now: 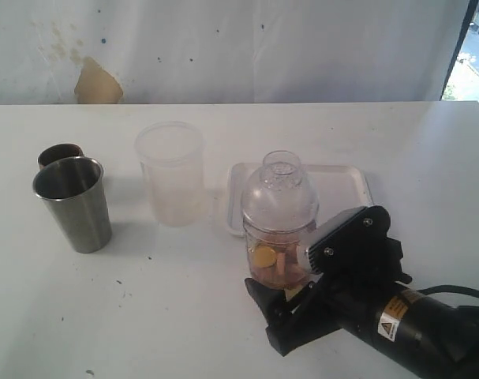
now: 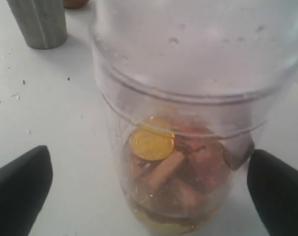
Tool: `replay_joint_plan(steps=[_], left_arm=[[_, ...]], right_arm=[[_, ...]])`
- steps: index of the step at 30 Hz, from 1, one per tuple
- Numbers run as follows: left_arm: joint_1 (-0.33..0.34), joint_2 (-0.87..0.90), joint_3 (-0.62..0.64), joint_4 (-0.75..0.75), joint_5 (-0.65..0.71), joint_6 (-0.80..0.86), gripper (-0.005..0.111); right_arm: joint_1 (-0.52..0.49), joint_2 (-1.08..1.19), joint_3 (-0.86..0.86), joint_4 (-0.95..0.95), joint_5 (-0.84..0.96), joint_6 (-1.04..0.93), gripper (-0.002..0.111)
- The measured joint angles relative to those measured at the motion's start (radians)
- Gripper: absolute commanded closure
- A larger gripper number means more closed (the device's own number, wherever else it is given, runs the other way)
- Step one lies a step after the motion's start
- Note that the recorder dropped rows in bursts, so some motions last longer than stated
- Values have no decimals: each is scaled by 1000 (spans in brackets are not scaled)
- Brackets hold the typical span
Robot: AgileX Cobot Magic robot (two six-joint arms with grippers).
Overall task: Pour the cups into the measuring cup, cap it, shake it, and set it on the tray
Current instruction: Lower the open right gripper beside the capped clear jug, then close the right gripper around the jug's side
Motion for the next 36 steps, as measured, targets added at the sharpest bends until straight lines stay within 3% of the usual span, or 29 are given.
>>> replay_joint_plan(steps=[18, 36], left_arm=[[0, 0, 0, 0, 0, 0, 107], [0, 0, 0, 0, 0, 0, 107]], right_arm=[[0, 210, -12, 57, -300, 12, 3], [5, 280, -70, 161, -324, 16, 3]])
